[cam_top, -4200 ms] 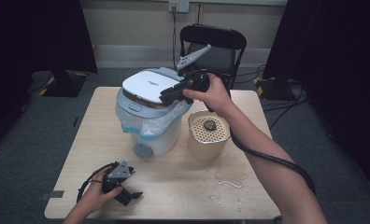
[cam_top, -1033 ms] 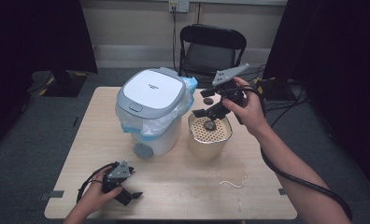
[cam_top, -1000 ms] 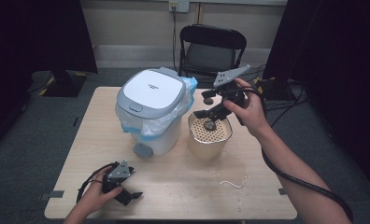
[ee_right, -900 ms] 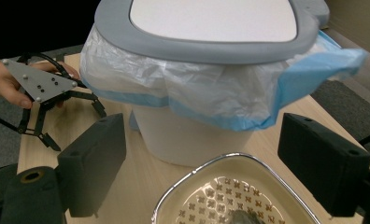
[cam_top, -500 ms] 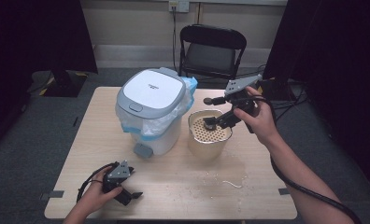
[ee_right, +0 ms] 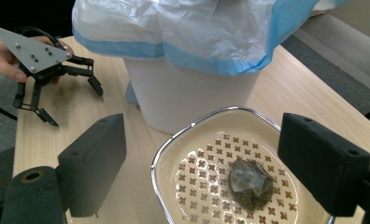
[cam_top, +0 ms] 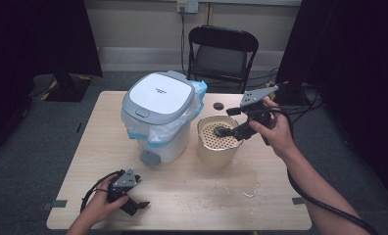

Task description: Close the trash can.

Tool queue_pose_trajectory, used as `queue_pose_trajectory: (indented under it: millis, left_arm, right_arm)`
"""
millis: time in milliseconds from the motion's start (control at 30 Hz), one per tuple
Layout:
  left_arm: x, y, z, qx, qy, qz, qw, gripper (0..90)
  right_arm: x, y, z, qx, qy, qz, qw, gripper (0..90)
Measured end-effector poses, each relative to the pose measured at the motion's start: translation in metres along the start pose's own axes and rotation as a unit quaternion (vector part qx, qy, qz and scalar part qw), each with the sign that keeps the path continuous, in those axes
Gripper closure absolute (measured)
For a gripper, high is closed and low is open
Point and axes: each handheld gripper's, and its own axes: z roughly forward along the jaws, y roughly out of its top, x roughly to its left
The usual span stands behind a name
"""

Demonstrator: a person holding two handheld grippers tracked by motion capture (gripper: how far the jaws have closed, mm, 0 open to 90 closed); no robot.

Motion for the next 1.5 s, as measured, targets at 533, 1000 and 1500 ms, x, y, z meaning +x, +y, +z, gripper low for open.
queue_pose_trajectory:
  millis: [533, 1000, 1500]
  left_arm:
    - [0.000, 0.000, 0.000, -0.001, 0.000, 0.000, 1.0000, 0.0]
    - [0.000, 0.000, 0.000, 0.000, 0.001, 0.000, 1.0000, 0.0]
    - [0.000, 0.000, 0.000, 0.001, 0.001, 0.000, 1.0000, 0.0]
  right_arm:
    - [0.000, -0.029, -0.003, 0.011, -0.008, 0.006, 0.9999, 14.9]
    - [-0.001, -0.056, -0.007, 0.020, -0.020, 0.015, 0.9995, 15.0]
    - [0.000, -0.083, -0.011, 0.026, -0.025, 0.024, 0.9991, 15.0]
